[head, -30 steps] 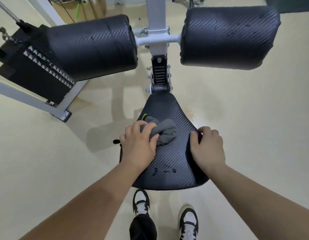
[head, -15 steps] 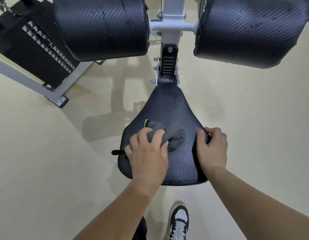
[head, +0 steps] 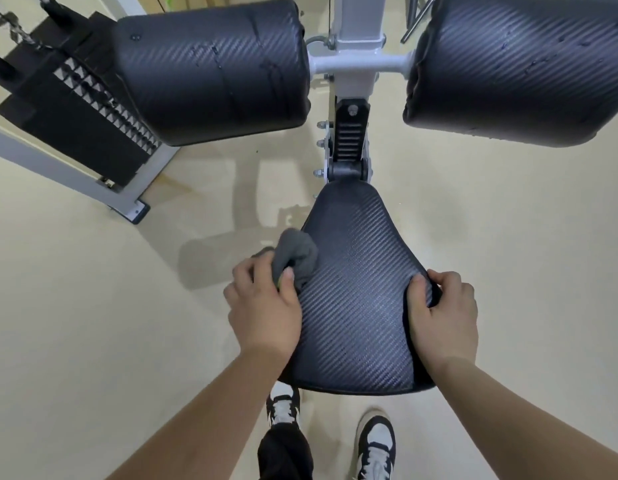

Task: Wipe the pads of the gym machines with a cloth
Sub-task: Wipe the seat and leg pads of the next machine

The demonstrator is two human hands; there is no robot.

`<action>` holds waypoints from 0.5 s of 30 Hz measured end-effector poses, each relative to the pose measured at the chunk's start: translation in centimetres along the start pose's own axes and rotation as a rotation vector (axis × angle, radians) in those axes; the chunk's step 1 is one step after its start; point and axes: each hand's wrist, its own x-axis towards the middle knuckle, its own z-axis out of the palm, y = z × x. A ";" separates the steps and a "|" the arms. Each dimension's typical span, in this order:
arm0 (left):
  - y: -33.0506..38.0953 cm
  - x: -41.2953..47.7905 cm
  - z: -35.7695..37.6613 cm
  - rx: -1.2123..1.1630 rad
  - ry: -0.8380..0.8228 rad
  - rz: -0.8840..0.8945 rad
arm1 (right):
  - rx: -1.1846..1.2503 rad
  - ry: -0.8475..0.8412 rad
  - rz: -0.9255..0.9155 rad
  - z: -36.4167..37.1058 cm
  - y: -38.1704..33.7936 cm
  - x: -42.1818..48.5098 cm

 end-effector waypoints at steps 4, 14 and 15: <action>5.3 8.7 2.3 -0.047 -0.210 0.173 | -0.029 -0.005 0.017 0.1 0.0 0.3; 6.2 13.3 4.3 -0.351 -0.459 0.153 | -0.060 -0.019 0.075 0.2 0.2 0.9; 5.4 12.2 3.7 -0.353 -0.459 0.159 | -0.062 -0.025 0.080 0.1 0.2 0.9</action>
